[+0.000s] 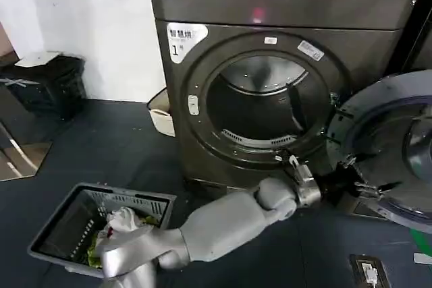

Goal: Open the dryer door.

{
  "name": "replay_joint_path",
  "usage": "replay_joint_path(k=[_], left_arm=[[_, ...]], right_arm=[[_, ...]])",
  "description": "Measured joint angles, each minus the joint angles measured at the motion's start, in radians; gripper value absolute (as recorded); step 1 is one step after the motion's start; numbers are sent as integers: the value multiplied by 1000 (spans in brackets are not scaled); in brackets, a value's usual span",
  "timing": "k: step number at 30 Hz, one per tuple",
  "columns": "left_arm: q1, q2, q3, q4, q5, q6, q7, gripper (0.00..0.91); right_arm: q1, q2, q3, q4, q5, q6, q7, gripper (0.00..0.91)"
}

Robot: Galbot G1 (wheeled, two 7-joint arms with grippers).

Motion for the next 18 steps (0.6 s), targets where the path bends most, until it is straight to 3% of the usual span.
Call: replay_joint_path(k=[8, 18], left_arm=[[24, 4, 49, -123, 10, -28, -25, 907], [61, 308, 46, -357, -41, -36, -68, 907]], right_arm=[[-3, -2, 3, 9, 0, 0, -3, 907], [0, -1, 13, 36, -1, 0, -6, 907]])
